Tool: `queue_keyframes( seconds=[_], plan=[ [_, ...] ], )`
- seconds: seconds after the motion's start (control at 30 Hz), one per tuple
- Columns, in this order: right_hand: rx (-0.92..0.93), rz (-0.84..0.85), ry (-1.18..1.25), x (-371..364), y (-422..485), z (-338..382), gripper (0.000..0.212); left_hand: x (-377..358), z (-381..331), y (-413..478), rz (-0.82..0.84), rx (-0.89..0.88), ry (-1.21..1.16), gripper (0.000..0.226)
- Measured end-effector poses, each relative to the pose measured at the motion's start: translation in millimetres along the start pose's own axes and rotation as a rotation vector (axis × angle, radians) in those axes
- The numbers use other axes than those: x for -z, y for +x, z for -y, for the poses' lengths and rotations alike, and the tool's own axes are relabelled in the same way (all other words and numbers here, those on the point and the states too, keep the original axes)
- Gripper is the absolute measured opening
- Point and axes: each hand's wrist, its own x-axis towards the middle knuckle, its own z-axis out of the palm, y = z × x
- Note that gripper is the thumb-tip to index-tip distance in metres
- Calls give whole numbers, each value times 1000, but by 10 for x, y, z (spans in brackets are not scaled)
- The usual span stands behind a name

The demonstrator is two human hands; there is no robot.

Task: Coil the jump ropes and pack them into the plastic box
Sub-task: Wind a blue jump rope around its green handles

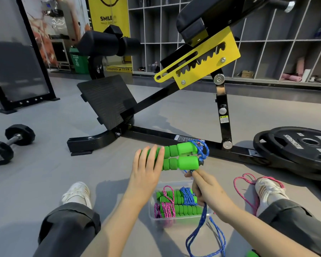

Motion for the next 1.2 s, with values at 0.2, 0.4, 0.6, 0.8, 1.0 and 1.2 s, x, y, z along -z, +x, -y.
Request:
queue_keyframes(
  seconds=[0.2, 0.4, 0.6, 0.8, 1.0, 1.2],
  plan=[
    [44, 129, -317, 129, -75, 121, 24, -85, 40, -91, 54, 61, 36, 47],
    [45, 488, -412, 379, -203, 477, 32, -118, 133, -184, 118, 77, 46, 51],
    [192, 379, -432, 693, -78, 914, 31, -90, 111, -188, 129, -14, 11, 52],
    [304, 186, -438, 809, 230, 977, 33, 13, 36, -88, 55, -139, -64, 47],
    [291, 157, -399, 821, 407, 827, 28, 78, -30, -46, 2, -172, -128, 44],
    [184, 150, 61, 730, 396, 576, 23, 138, -97, 52, -58, -128, -173, 43]
  ],
)
